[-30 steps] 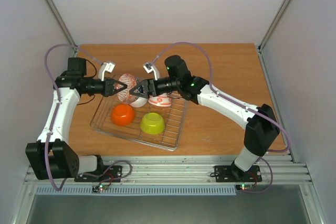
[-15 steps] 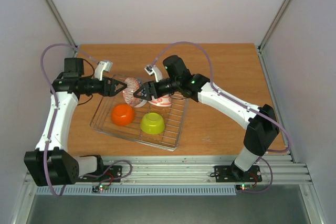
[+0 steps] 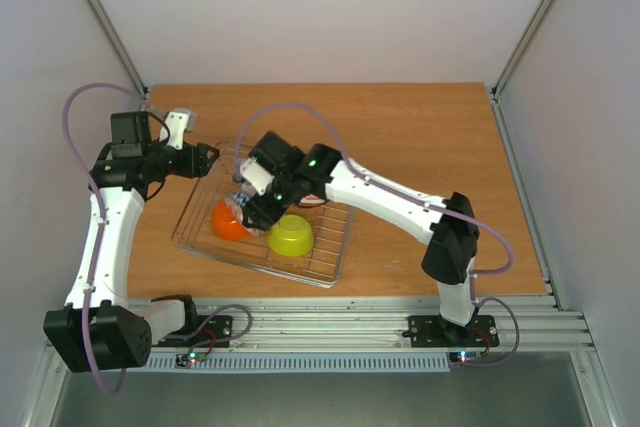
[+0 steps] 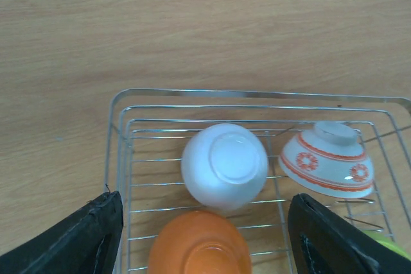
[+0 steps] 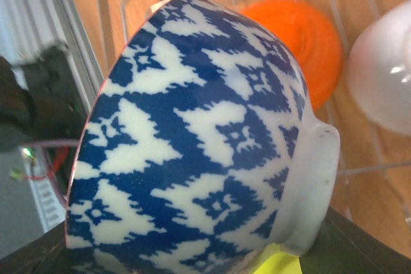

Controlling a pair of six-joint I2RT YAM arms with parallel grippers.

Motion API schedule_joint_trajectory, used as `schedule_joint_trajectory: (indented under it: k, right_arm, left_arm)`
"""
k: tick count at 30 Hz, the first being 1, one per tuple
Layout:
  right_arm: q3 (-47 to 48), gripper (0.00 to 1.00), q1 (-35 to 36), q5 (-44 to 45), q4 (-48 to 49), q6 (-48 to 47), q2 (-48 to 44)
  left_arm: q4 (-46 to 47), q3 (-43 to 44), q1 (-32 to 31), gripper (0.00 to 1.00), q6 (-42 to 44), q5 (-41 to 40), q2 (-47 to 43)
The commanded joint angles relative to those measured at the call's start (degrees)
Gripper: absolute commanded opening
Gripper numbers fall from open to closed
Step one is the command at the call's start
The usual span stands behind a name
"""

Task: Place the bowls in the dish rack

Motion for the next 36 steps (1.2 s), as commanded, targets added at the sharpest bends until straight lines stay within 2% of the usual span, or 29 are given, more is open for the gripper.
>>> schedule_joint_trajectory:
  k: [1, 23, 36]
  right_arm:
    - [2.95, 0.01, 2.45, 7.95, -7.33, -7.07, 2.29]
    - [16.28, 0.01, 10.27, 25.87, -17.00, -15.16, 17.11]
    - [19.76, 0.01, 13.55, 44.08, -16.08, -18.45, 23.05]
  left_arm:
    - [3.80, -0.29, 0.69, 0.71, -1.70, -6.19, -1.24]
    - [4.64, -0.62, 0.97, 0.72, -2.80, -5.39, -1.29]
    - [4.84, -0.58, 1.03, 0.72, -2.86, -5.56, -1.64]
